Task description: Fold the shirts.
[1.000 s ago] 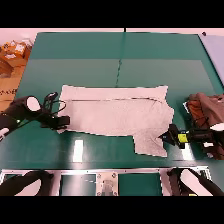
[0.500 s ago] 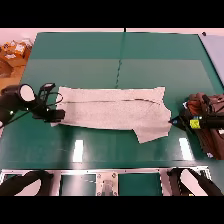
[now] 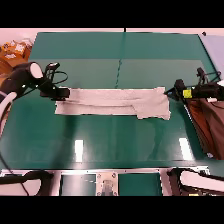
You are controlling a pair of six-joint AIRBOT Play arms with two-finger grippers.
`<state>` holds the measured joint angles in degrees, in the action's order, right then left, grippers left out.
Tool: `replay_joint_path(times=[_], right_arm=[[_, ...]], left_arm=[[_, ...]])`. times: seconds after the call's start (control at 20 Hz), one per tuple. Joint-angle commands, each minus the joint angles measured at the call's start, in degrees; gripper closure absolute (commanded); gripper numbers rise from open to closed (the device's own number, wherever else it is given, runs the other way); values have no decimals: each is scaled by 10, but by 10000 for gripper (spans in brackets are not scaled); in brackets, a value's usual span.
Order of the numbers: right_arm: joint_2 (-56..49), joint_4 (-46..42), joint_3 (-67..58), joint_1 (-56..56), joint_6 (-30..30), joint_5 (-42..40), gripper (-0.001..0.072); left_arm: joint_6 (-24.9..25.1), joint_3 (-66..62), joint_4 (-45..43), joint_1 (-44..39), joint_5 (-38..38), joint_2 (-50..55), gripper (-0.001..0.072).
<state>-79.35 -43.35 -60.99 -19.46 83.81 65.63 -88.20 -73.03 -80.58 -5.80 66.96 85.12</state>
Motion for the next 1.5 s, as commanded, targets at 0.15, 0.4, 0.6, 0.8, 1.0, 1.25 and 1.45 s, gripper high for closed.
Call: replay_joint_path(times=[0.15, 0.4, 0.6, 0.8, 1.0, 1.25, 1.45], right_arm=[[-203, 27, -144, 30, -41, -55, 697], [-231, 32, -199, -5, -97, -32, 330], [-231, 15, -222, -87, -157, 66, 164], [-238, 3, -185, -114, -217, 94, 163], [-275, 3, -166, -77, -233, 106, 162], [-290, 12, -169, -21, -273, 111, 162], [-290, 14, -180, -14, -265, 98, 528]], left_arm=[[1, -83, 13, 0, -97, 118, 671], [-44, -132, -88, 0, -111, 116, 12], [-79, -215, -245, 0, 15, 116, 12], [-57, -231, -163, 0, 56, 118, 14], [-14, -231, -59, 0, 59, 118, 678], [-14, -231, -27, 0, 77, 118, 684], [-14, -231, -3, 0, 75, 118, 685]])
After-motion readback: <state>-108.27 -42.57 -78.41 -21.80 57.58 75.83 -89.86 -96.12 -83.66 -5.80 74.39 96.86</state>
